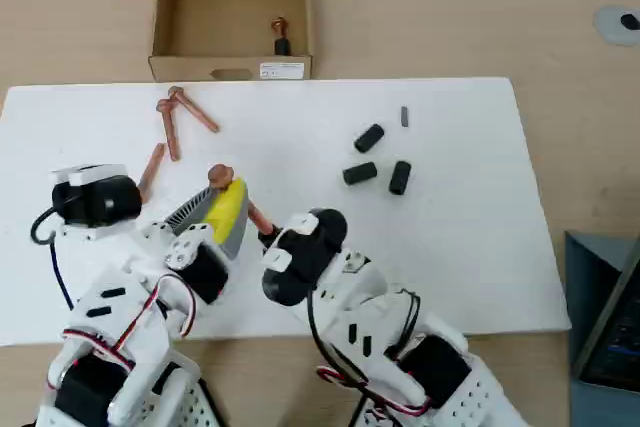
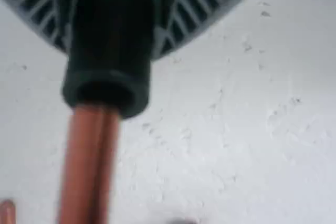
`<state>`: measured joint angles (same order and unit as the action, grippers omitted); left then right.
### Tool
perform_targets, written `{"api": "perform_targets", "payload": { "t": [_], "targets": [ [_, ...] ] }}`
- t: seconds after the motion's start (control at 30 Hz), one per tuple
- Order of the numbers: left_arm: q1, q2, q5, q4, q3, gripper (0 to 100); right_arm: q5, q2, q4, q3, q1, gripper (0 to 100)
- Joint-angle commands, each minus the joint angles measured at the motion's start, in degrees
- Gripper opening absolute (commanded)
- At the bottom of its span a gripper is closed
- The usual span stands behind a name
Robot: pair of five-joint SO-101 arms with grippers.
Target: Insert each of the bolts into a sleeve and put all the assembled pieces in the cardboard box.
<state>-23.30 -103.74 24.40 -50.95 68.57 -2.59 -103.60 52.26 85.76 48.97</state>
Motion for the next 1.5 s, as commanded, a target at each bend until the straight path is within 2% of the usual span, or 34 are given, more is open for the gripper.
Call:
{"api": "perform_targets", "payload": {
  "t": [0.0, 0.2, 0.33, 0.57, 0.83, 1.13, 1.2, 1.33, 1.47],
  "targets": [
    [-0.3, -0.5, -0.5, 1.1, -0.1, 0, 0.4, -7.3, -1.3, -4.0, 0.6, 0.9],
    [-0.5, -0.5, -0.7, 1.1, 0.0, 0, 0.4, -7.3, -1.5, -4.5, 0.6, 0.9],
    [-0.6, -0.5, -0.7, -2.0, 0.4, 0, 0.4, -7.3, -1.5, -5.4, 0.6, 0.9],
    [-0.8, -0.5, -0.8, -3.8, 1.7, 0, 3.2, -7.3, -1.5, -5.8, 0.6, 0.9],
    [-12.0, -0.5, -0.9, -5.1, 3.4, 0, 3.2, -7.3, -1.5, -5.8, 0.6, 0.9],
    [-11.1, -0.5, -2.9, -6.7, 2.9, 1, 3.2, -7.3, -1.5, -5.8, 0.6, 0.9],
    [-9.3, -0.5, -2.9, -8.1, 2.9, 7, 3.2, -7.3, -1.5, -5.8, 0.6, 0.9],
    [-5.0, -0.4, -2.9, -11.9, 0.7, 24, 3.2, -7.3, -1.5, -5.8, 0.6, 0.9],
    [-3.1, -0.4, -2.8, -14.7, -2.4, 25, 2.9, -7.3, -1.3, -5.4, 0.6, 0.9]
  ]
}}
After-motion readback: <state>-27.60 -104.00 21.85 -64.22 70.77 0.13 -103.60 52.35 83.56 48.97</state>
